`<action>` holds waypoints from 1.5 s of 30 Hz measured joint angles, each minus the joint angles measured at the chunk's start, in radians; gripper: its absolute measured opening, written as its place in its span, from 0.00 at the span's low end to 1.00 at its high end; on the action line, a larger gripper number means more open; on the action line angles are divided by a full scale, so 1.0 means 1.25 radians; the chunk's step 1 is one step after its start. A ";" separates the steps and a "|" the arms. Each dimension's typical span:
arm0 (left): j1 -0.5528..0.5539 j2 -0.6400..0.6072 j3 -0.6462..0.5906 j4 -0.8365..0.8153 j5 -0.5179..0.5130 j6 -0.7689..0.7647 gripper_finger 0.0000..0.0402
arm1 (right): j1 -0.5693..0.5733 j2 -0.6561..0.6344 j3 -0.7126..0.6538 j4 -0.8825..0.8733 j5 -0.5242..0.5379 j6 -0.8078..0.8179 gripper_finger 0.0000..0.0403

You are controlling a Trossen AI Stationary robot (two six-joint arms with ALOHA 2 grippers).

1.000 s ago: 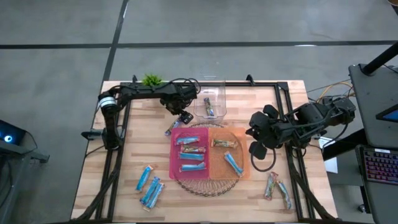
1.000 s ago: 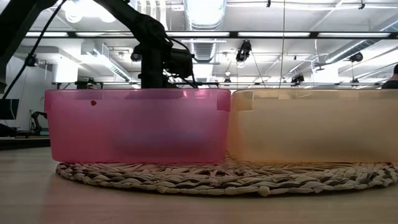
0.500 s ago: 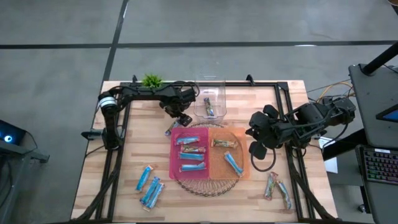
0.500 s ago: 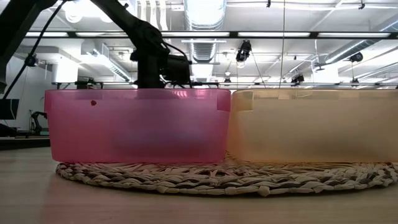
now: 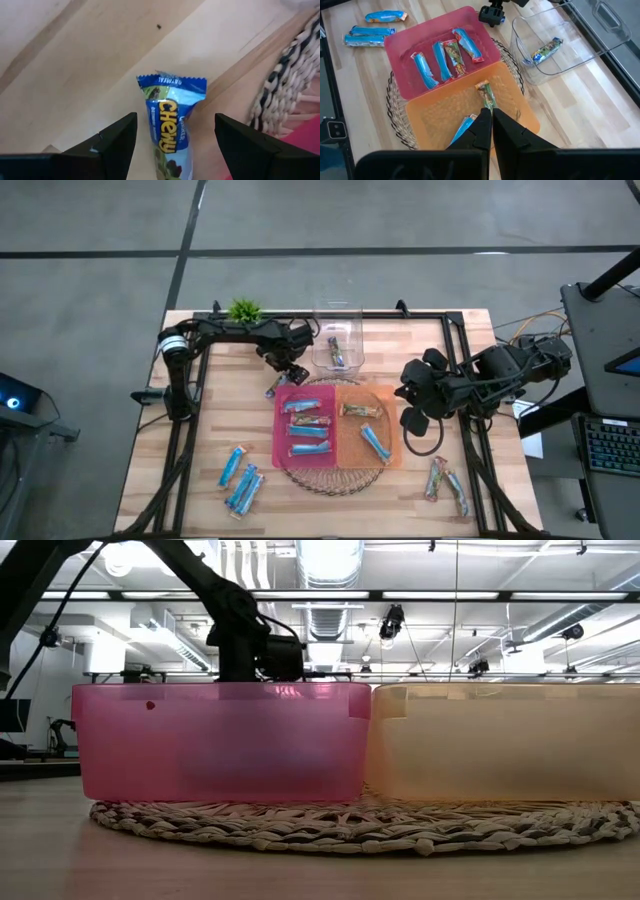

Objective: Pick and place Granola Bars by type
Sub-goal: Put the blue granola bar into the transparent bin

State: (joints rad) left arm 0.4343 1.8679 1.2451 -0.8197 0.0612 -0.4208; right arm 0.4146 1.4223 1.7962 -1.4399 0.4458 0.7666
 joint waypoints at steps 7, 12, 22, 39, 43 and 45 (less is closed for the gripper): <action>0.000 0.000 -0.009 0.006 0.000 -0.001 0.61 | 0.000 0.000 0.000 0.001 0.000 -0.004 0.02; 0.000 0.000 -0.009 0.006 0.000 -0.003 0.52 | 0.000 0.000 0.000 0.002 0.000 -0.005 0.02; 0.001 0.000 -0.009 0.006 0.010 -0.002 0.22 | 0.000 0.000 0.000 0.002 0.000 -0.005 0.02; 0.002 0.000 -0.009 0.007 0.028 0.016 0.16 | 0.000 0.000 0.000 0.001 0.000 -0.008 0.02; 0.002 0.000 -0.009 0.006 0.028 0.017 0.13 | 0.000 0.000 0.000 0.001 0.000 -0.008 0.02; 0.002 -0.002 -0.009 0.006 0.028 0.021 0.13 | 0.000 0.000 0.000 0.001 0.000 -0.008 0.02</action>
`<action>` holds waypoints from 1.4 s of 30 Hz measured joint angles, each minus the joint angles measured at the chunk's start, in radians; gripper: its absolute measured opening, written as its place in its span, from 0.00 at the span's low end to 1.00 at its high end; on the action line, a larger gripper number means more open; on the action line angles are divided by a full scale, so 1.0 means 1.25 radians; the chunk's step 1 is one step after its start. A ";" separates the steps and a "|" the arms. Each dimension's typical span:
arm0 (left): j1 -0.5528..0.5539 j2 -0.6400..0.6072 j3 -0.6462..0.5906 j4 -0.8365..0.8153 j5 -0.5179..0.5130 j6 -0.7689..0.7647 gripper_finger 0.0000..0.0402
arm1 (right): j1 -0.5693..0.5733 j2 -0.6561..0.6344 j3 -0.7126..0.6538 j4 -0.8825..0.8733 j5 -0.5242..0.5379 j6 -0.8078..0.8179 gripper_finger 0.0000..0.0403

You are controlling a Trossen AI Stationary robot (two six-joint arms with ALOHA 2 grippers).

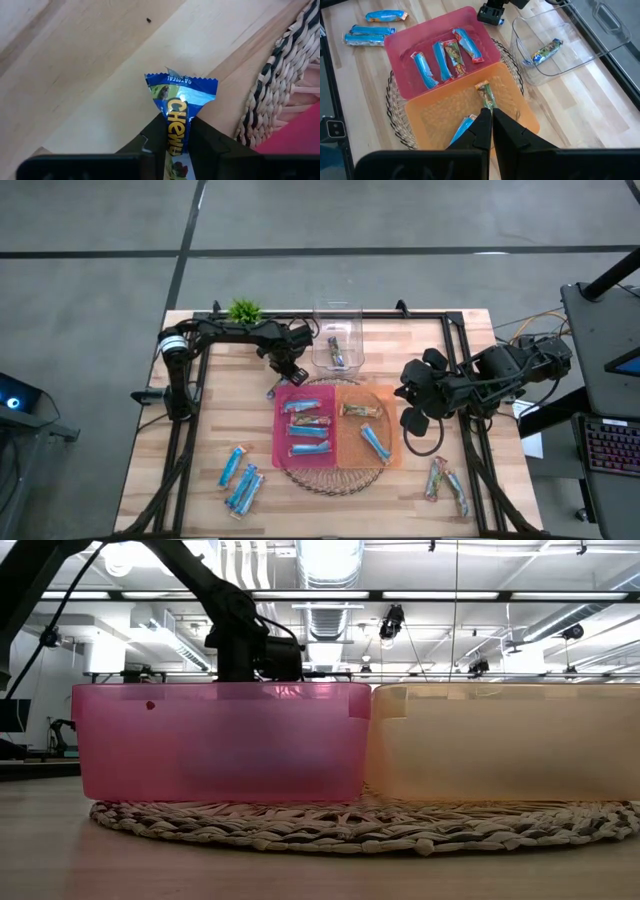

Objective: Pick and place Granola Bars by type
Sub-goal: Put the blue granola bar into the transparent bin

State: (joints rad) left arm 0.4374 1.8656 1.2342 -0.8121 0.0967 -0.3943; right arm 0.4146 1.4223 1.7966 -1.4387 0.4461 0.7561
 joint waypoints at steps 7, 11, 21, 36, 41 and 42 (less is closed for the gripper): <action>0.002 -0.001 0.040 -0.041 0.000 0.020 0.12 | 0.000 0.000 0.000 0.000 0.000 0.000 0.02; 0.012 -0.002 0.081 -0.077 -0.001 0.030 0.12 | 0.000 0.000 0.000 0.000 0.000 0.000 0.02; 0.039 -0.002 0.292 -0.201 -0.011 0.092 0.12 | 0.000 0.000 0.000 0.000 0.000 -0.011 0.02; 0.050 -0.001 0.484 -0.106 -0.021 0.083 0.12 | 0.000 -0.001 0.000 0.000 0.000 -0.024 0.02; 0.061 0.018 0.485 -0.034 0.019 0.032 0.12 | 0.000 -0.001 0.000 0.000 0.000 -0.024 0.02; 0.063 0.022 0.485 -0.036 0.023 0.025 0.12 | 0.000 -0.001 0.000 0.000 0.000 -0.023 0.02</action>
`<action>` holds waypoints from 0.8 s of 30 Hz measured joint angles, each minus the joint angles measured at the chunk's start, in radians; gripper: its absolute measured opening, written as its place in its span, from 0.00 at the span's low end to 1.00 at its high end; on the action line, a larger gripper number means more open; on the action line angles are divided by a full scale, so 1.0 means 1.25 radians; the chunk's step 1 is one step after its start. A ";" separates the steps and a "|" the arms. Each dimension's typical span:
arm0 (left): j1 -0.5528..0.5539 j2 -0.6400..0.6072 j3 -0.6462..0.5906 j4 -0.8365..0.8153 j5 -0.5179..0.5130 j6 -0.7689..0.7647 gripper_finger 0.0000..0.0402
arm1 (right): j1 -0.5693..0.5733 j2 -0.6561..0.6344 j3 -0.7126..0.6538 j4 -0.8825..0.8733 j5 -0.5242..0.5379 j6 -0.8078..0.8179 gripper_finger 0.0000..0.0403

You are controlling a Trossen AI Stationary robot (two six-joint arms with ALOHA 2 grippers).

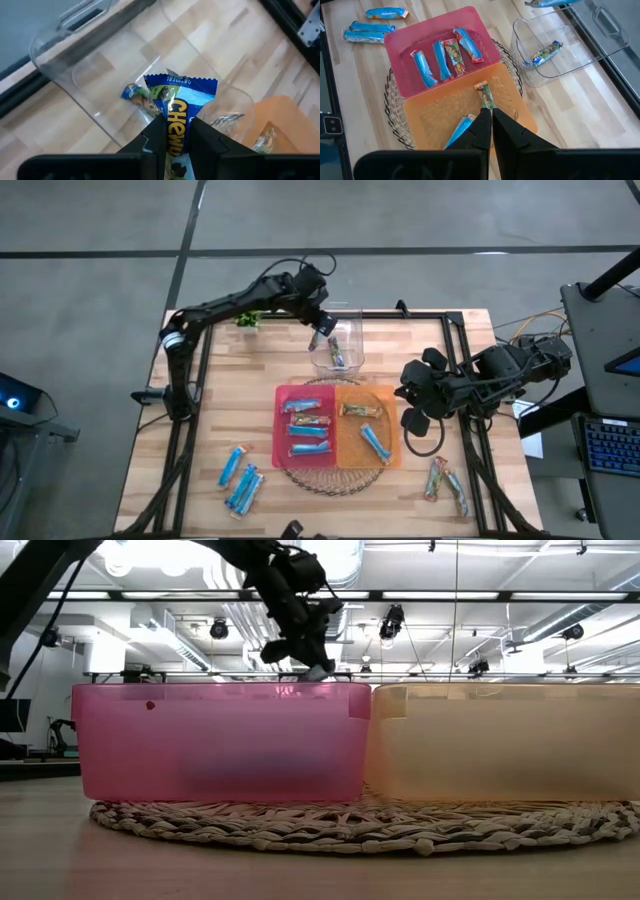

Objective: Pick and place Granola Bars by type
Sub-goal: Put the blue granola bar into the transparent bin

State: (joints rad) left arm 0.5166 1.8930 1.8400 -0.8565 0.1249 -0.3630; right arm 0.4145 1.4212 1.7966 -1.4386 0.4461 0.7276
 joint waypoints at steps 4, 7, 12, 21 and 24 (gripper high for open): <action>0.009 0.017 0.001 0.027 0.042 -0.026 0.12 | 0.000 0.000 0.000 0.000 0.000 0.007 0.02; 0.011 0.032 0.001 0.046 0.058 -0.047 0.12 | 0.000 -0.001 0.000 0.000 0.000 0.008 0.02; 0.014 0.053 0.001 0.102 0.088 -0.136 0.12 | 0.000 -0.001 0.000 0.000 0.000 0.008 0.02; 0.041 0.063 -0.002 0.140 0.093 -0.289 0.12 | 0.000 -0.001 0.000 0.000 0.000 0.007 0.02; 0.061 0.063 -0.007 0.139 0.089 -0.350 0.12 | 0.000 -0.001 0.000 0.000 0.000 0.006 0.02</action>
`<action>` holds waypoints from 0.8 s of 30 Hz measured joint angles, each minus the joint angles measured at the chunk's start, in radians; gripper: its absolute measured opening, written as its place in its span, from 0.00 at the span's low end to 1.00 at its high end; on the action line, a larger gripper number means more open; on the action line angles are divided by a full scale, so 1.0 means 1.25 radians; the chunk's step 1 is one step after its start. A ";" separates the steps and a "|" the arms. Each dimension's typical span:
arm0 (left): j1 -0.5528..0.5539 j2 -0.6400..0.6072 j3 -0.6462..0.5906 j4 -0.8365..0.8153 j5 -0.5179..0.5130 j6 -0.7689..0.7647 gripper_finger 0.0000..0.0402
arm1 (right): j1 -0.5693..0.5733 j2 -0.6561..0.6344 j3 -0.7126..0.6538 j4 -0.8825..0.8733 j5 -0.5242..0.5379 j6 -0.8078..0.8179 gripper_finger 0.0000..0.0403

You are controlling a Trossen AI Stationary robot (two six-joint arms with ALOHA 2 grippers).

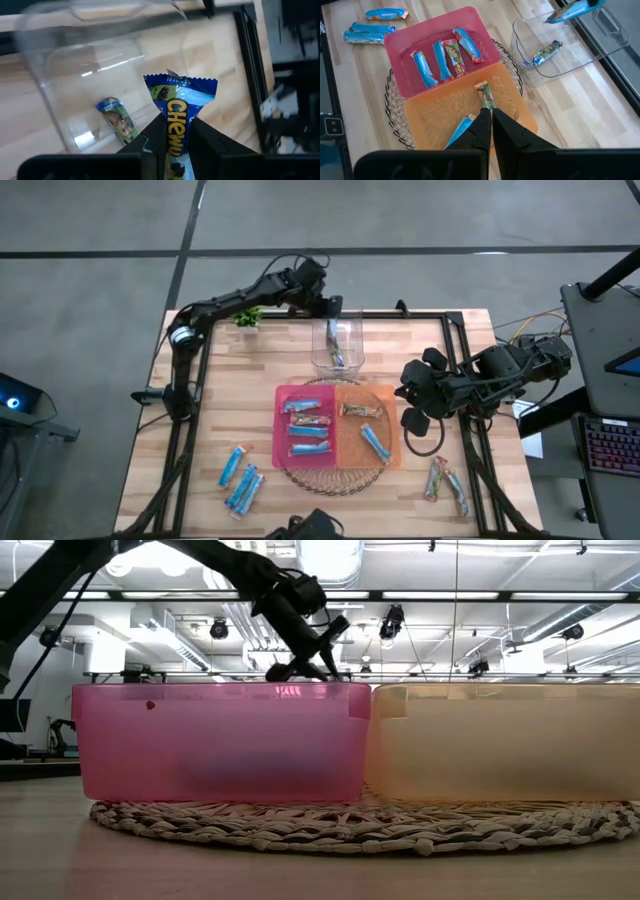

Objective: Pick and place Granola Bars by type
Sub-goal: Put the blue granola bar into the transparent bin

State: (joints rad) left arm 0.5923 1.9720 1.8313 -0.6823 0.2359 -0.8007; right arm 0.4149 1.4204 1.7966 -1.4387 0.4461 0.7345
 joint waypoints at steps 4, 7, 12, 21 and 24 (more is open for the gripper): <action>0.015 0.000 -0.002 0.000 0.000 -0.040 0.12 | 0.000 0.000 0.000 0.000 0.000 -0.006 0.02; 0.016 0.000 -0.002 -0.001 0.000 -0.047 0.12 | 0.000 0.000 0.000 0.000 0.000 -0.008 0.02; 0.016 0.000 -0.004 -0.007 0.001 -0.051 0.12 | 0.000 0.000 0.000 0.000 0.001 -0.020 0.02; 0.017 0.033 -0.009 -0.020 0.009 -0.058 0.12 | 0.000 0.000 0.000 0.000 0.001 -0.025 0.02; 0.017 0.038 -0.022 -0.021 0.010 -0.067 0.12 | 0.000 0.000 0.000 0.000 0.001 -0.025 0.02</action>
State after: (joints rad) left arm 0.6136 2.0193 1.8034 -0.7082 0.2489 -0.8841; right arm 0.4149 1.4204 1.7966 -1.4387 0.4469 0.7030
